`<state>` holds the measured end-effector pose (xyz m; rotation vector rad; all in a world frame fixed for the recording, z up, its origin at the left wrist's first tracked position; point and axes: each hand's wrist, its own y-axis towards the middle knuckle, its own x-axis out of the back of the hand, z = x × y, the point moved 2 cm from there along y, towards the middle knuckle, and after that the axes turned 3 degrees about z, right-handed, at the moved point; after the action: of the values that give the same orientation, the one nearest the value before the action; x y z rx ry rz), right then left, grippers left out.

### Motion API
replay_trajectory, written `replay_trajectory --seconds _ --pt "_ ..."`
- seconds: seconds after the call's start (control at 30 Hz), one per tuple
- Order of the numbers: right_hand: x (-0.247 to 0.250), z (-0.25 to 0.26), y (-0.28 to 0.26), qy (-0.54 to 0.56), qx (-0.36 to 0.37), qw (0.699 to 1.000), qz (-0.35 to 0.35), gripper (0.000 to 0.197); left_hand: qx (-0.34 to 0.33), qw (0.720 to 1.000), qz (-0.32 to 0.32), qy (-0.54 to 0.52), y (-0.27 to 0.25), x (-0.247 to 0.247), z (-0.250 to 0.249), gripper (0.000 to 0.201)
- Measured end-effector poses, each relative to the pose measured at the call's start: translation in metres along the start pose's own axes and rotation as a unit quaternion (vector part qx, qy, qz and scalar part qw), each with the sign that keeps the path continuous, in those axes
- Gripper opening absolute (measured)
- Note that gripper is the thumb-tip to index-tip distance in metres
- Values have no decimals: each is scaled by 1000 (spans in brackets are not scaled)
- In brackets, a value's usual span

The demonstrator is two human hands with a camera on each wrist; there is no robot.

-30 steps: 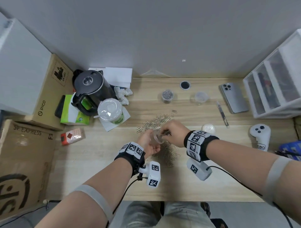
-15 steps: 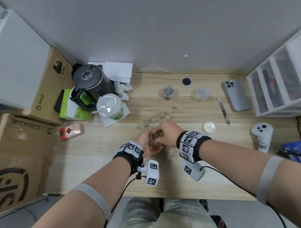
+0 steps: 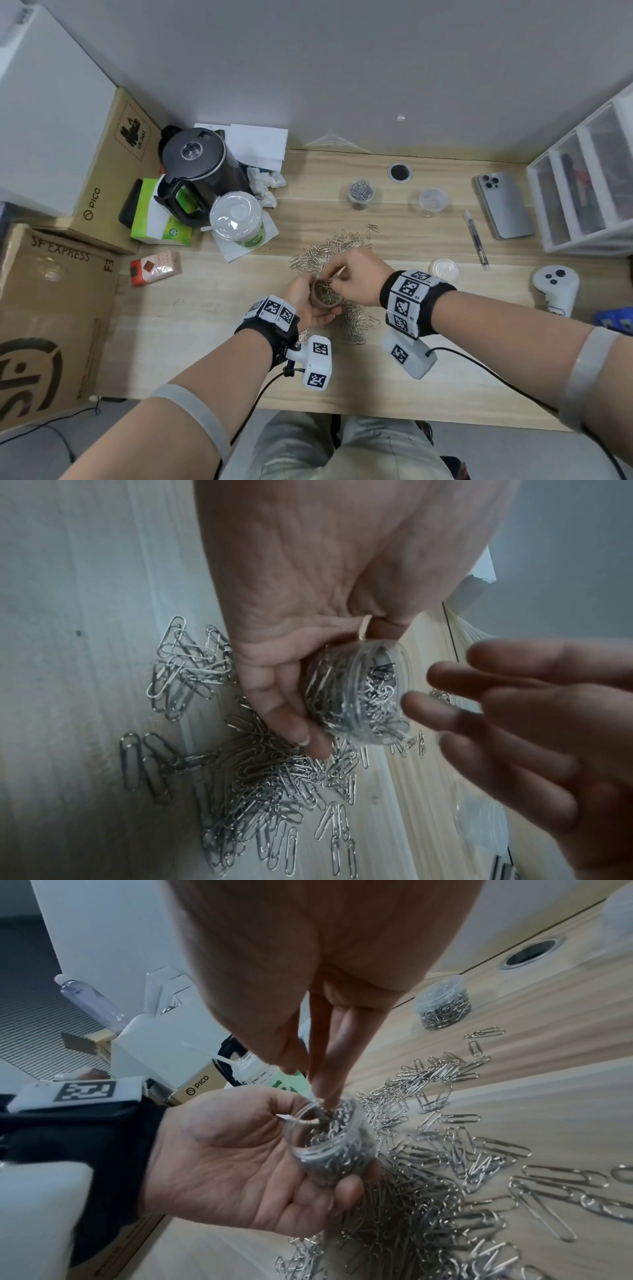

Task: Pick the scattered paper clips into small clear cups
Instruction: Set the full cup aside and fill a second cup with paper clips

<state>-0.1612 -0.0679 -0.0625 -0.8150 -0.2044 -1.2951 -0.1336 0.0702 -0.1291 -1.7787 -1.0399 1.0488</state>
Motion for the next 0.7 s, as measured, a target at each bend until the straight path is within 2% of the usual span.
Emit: replay_trajectory --seconds 0.1,0.2,0.27,0.4,0.47,0.6,0.7 --pt "7 -6 3 3 6 999 -48 24 -10 1000 16 5 -3 7 0 50" --pt "11 -24 11 -77 -30 995 -49 31 -25 999 24 31 -6 21 -2 65" --pt "6 -43 14 -149 -86 985 -13 55 -37 997 37 57 -9 32 -2 66" --pt "-9 -67 12 -229 -139 961 70 122 -54 996 32 65 -13 51 1 40" --pt "-19 -68 11 -268 -132 949 102 135 -56 996 26 58 -12 60 4 39" --pt "-44 -62 10 -274 -77 954 96 126 -56 998 10 37 -12 68 6 48" --pt "-58 -58 15 -205 -49 975 68 96 -56 998 6 34 -9 71 5 51"
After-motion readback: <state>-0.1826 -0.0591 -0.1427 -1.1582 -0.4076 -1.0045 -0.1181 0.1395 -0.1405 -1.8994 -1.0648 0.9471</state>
